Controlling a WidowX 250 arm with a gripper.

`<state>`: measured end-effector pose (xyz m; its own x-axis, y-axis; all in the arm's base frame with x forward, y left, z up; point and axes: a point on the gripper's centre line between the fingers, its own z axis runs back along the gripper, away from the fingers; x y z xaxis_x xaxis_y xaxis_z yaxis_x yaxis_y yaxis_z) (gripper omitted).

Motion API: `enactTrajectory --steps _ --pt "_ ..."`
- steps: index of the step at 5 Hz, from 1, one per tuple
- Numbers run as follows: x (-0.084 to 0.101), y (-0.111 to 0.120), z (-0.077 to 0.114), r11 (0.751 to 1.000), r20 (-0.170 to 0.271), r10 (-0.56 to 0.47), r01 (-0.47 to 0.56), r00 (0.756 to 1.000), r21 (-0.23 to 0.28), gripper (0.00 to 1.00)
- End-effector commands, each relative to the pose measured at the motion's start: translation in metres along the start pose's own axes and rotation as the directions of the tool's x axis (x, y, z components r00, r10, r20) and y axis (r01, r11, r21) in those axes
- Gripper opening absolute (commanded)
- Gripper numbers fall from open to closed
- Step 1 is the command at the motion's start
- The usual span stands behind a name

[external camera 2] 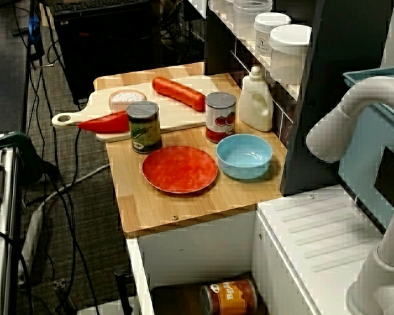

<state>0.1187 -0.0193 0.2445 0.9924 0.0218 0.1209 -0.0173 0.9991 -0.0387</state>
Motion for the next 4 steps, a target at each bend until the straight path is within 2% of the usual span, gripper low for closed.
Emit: enactTrajectory --steps 1,2,3,4 --pt "0.000 0.000 0.000 1.000 0.000 0.000 0.000 1.000 0.000 1.00" --pt "0.011 0.019 -0.002 0.998 0.023 -0.026 0.025 0.999 0.055 1.00" --pt "0.018 0.032 -0.008 0.997 0.002 -0.040 0.040 0.999 0.065 1.00" --pt "0.028 0.049 -0.017 0.994 -0.011 -0.052 0.053 0.999 0.096 1.00"
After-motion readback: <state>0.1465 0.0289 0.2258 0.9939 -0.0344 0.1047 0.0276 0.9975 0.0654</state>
